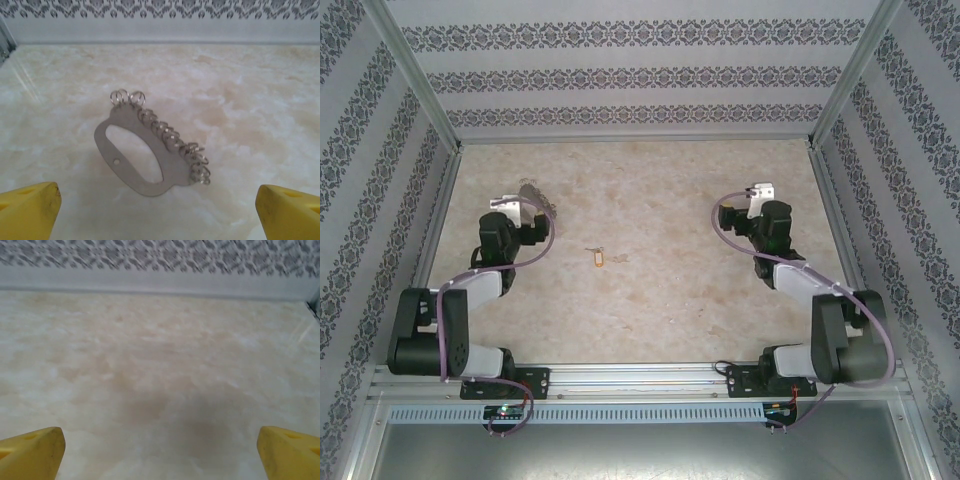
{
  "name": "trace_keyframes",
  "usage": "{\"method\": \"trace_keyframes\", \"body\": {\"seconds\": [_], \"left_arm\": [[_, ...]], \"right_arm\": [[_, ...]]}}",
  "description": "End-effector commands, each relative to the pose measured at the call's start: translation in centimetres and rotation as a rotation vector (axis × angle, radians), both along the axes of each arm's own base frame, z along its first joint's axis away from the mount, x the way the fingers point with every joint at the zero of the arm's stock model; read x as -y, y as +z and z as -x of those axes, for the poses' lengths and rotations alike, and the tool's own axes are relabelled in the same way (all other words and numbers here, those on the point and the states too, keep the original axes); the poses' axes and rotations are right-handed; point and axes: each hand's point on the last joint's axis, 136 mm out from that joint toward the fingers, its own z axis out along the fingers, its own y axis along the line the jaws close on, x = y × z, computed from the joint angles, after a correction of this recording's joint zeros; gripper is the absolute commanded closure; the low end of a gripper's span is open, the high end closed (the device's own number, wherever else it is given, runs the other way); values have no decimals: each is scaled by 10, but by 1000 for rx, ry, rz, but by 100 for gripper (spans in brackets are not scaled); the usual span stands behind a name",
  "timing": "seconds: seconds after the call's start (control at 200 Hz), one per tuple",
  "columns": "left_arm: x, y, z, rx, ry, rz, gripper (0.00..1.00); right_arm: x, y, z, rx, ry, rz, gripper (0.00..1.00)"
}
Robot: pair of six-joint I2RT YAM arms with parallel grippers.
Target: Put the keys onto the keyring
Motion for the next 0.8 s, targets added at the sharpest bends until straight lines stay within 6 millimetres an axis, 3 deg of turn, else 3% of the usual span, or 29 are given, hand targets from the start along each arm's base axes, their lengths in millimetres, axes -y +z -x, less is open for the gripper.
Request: {"method": "trace_keyframes", "body": {"seconds": [0.0,0.255,0.42,0.525,0.659,0.794], "left_arm": [[8,8,5,-65,-8,75,0],[14,17,-4,-302,90,316,0],[24,6,-22,-510,86,364,0],[17,4,-33,-555,146,359,0],[11,-14,-44,-674,213,361,0],[9,-38,-55,-764,260,345,0]], "right_arm": [[-23,8,13,-40,28,29,2],[-82,46,4,-92,8,-50,2],[-128,46,-15,-235,91,-72,2],[-154,42,-26,-322,142,-97,2],[-181,49,-32,-326,206,-68,2],[-185,50,-40,-340,198,-58,2]]}}
